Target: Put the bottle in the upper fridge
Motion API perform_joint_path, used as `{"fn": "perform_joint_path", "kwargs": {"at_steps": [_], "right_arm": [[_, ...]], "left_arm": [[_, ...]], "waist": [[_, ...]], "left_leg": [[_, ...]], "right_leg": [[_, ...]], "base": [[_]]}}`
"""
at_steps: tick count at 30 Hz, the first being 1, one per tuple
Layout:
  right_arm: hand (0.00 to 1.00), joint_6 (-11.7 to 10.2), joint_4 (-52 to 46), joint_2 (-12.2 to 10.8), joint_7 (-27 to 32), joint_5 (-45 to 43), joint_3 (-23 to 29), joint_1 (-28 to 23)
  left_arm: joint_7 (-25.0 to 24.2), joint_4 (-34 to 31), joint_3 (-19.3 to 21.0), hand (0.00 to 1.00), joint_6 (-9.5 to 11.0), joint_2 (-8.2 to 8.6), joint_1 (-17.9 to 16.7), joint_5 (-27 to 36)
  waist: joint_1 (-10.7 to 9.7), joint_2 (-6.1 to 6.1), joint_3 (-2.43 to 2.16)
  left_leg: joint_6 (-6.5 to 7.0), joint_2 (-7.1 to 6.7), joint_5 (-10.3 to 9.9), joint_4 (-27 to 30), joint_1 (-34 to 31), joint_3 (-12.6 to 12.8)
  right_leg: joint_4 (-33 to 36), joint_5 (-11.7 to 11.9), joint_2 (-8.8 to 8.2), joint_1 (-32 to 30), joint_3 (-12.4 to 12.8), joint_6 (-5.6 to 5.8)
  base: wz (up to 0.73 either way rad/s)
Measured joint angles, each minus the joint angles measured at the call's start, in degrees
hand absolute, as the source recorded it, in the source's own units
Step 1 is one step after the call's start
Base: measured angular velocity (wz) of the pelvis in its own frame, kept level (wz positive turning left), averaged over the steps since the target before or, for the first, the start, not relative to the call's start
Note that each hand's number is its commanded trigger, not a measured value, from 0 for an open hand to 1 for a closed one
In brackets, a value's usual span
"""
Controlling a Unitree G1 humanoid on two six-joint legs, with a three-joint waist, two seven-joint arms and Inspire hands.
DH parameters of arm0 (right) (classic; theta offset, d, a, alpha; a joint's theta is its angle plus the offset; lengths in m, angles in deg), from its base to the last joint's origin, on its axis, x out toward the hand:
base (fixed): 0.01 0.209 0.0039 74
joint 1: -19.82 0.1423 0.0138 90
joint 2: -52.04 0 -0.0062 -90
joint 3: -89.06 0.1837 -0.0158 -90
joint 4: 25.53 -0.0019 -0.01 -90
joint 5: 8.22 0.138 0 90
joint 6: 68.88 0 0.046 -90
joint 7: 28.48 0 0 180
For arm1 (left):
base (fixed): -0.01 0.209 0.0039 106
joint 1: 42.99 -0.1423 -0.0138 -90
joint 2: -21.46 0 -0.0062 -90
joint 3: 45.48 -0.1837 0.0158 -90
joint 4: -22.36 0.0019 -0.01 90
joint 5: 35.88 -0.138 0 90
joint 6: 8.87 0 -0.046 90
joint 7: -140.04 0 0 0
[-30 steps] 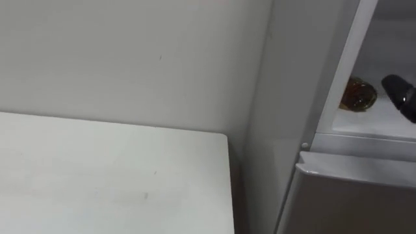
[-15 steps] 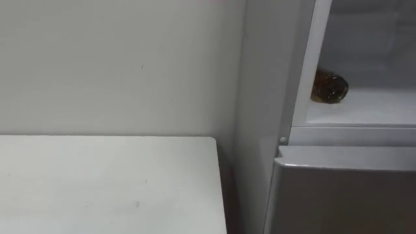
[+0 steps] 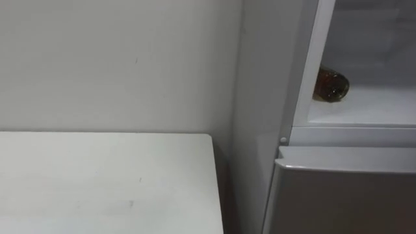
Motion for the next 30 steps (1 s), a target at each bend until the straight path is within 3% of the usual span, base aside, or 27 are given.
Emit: {"fn": "perform_joint_path", "kwargs": {"at_steps": [3, 5, 9, 14, 18, 25, 30], "right_arm": [[0.00, -0.5, 2.5, -0.8, 1.6, -0.1, -0.4, -0.5], [0.00, -2.1, 6.9, -0.9, 2.5, -0.1, -2.5, -1.0], [0.00, -2.1, 11.9, -2.3, 1.8, 2.2, -5.9, -3.2], [0.00, -1.7, 20.6, -2.6, 0.6, 8.9, -8.0, -4.1], [0.00, -1.2, 24.4, -4.6, 0.5, 13.5, -8.1, -4.5], [0.00, -1.5, 41.4, -4.6, 0.7, 18.6, -9.7, -4.6], [0.00, -1.7, 47.0, -4.6, -1.1, 19.7, -11.7, -6.1]], "left_arm": [[0.1, -0.1, -0.8, 0.00, 0.1, 0.02, 0.0, -0.1], [1.3, -0.1, -1.4, 0.00, 0.4, 0.01, 0.0, -0.1], [1.3, 0.0, -2.0, 0.00, 0.8, 0.31, 0.0, 0.1], [1.2, -0.5, -3.2, 0.00, 0.7, 0.58, -0.1, 0.2], [1.0, -0.7, -3.0, 0.00, 0.7, 0.58, -0.2, 0.1], [1.2, -0.6, -3.1, 0.00, 1.6, 0.58, -0.2, 0.5], [1.9, -0.7, -3.3, 0.00, 1.6, 0.65, 0.0, 0.5]], "waist": [[-0.1, 0.45, 0.13], [0.0, 0.81, 0.18], [0.0, 1.55, 0.26], [-0.3, 3.03, 0.03], [-0.4, 3.00, -0.01], [-0.3, 2.18, -0.11], [-0.4, 2.22, 0.00]], "left_leg": [[-0.01, 0.00, 0.0, -0.3, 0.0, 0.0], [-0.02, 0.01, 0.0, -0.3, -0.1, 0.0], [0.02, -0.03, -0.1, -0.3, -0.2, 0.0], [0.19, -0.04, -0.5, 0.6, -1.0, 0.0], [0.15, -0.06, -0.4, 0.6, -1.0, 0.0], [0.12, -0.22, -0.4, 0.1, 0.1, -0.1], [0.12, -0.29, -0.4, -0.2, 0.2, 0.1]], "right_leg": [[0.0, 0.0, 0.04, 0.0, 0.0, 0.02], [0.0, 0.0, 0.02, 0.1, -0.2, 0.02], [0.0, 0.0, -0.05, 0.0, -0.3, 0.02], [0.1, -0.2, -0.19, -0.2, -0.1, 0.23], [0.1, -0.6, -0.17, -0.8, 0.0, 0.20], [-0.1, -0.7, -0.26, 0.1, -0.2, 0.34], [-0.6, -0.7, -0.22, 0.4, -0.1, 0.44]], "base": [[0.00], [0.00], [0.00], [0.01], [0.00], [0.00], [0.00]]}}
